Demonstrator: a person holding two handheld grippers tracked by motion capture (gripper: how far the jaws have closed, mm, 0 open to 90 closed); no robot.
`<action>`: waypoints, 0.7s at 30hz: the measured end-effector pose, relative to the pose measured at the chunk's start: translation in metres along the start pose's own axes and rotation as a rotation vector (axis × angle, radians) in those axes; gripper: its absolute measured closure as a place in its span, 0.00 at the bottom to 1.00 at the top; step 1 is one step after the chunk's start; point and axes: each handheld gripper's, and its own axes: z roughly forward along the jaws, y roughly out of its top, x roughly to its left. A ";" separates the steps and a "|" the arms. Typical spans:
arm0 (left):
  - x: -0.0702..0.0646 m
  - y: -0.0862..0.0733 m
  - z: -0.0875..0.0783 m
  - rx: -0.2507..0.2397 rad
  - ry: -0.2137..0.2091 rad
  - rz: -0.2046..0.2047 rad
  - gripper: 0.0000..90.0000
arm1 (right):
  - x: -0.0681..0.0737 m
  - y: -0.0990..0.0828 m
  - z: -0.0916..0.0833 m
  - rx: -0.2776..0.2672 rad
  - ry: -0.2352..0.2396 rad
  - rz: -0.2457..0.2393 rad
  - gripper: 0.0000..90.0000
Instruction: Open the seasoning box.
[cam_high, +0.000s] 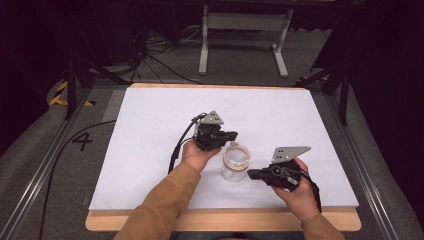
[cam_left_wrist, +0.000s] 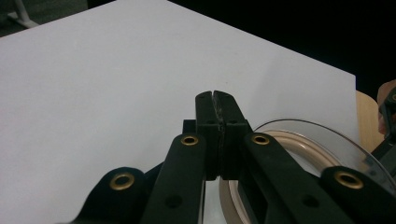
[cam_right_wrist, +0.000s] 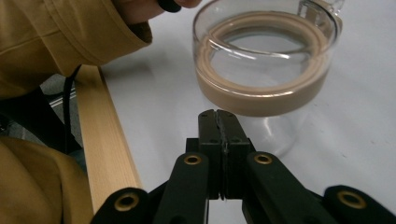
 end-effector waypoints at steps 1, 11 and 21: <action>0.000 0.000 0.000 0.001 0.000 0.000 1.00 | 0.001 0.001 0.001 -0.002 0.008 -0.002 1.00; 0.001 0.000 0.002 -0.009 -0.004 -0.017 1.00 | 0.005 0.005 0.005 -0.011 0.007 -0.013 1.00; 0.005 0.000 0.005 -0.001 -0.018 -0.027 1.00 | 0.006 0.008 0.002 -0.049 -0.003 -0.002 1.00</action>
